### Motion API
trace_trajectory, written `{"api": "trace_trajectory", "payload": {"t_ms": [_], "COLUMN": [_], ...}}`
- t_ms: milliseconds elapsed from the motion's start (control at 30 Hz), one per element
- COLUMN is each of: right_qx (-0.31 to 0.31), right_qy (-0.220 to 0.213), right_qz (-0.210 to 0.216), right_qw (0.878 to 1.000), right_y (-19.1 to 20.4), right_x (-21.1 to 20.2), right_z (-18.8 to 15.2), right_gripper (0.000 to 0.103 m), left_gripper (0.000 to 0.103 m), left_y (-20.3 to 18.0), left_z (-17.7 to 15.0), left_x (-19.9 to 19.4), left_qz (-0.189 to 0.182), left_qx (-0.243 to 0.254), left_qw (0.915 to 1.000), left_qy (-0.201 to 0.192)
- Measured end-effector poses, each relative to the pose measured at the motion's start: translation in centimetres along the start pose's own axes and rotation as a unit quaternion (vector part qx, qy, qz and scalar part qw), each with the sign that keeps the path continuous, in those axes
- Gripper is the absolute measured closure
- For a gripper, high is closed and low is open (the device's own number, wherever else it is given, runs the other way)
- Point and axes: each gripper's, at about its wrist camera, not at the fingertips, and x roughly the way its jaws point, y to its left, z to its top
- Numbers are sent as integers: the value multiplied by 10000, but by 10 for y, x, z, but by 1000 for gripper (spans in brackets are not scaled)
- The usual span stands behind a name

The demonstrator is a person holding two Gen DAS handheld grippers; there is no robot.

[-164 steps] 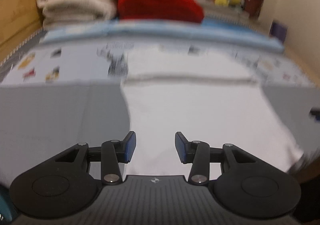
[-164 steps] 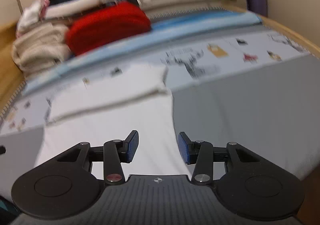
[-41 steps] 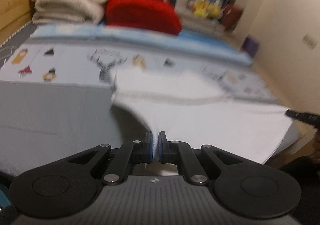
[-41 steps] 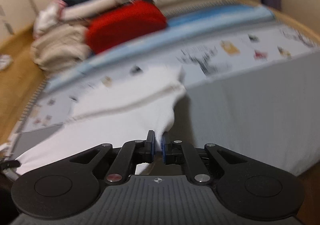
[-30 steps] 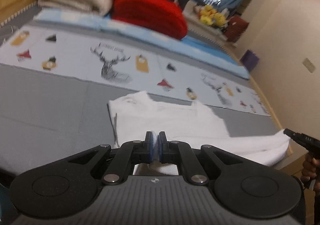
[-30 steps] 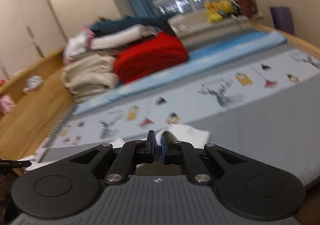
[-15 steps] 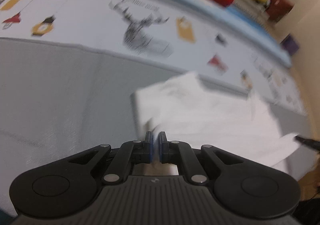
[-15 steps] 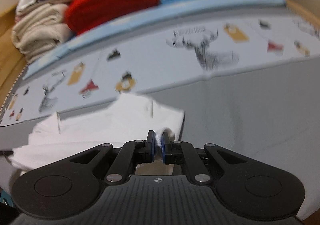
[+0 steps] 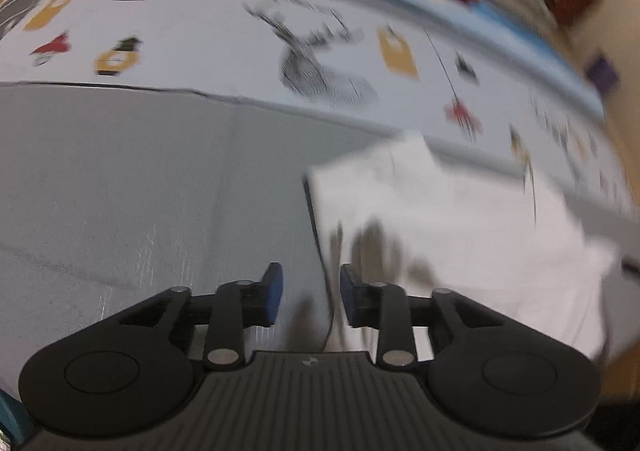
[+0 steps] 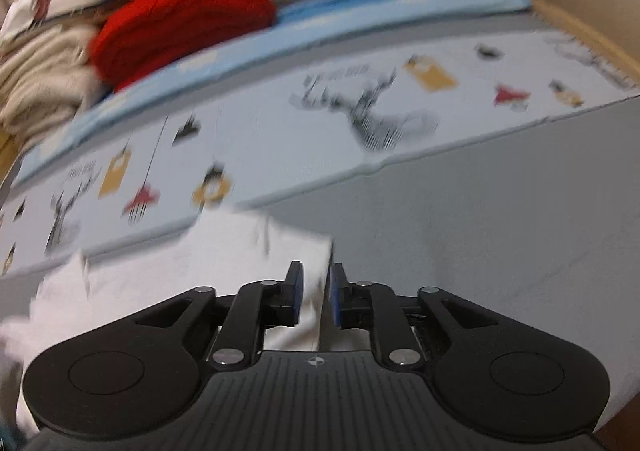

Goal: Fold small clothes
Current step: 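Lift the hem with both grippers and fold it up toward the collar, then lower the hem onto the shirt and open both grippers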

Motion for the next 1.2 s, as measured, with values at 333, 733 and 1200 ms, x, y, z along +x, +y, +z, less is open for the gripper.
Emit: {"api": "trace_trajectory", "payload": {"t_ms": [333,733,1200], "right_qx": [-1087,-990,-524], "right_qy": [765,384,462], "right_qz": [65,-400,73], "right_qw": [9911,9935,9975], "right_y": [21,33,41], "right_x": [21,62,102], "right_z": [-33,7,44], "right_gripper": [74,74,95], "left_gripper": [51,51,98], "left_y": [-43,-49,-45], "left_z": [-14,33,61], "left_x": [30,52,65], "left_qz": [35,330,-152], "left_qx": [1174,701,513], "left_qw": [9928,9968,9978], "left_qy": [238,-210,-392]}}
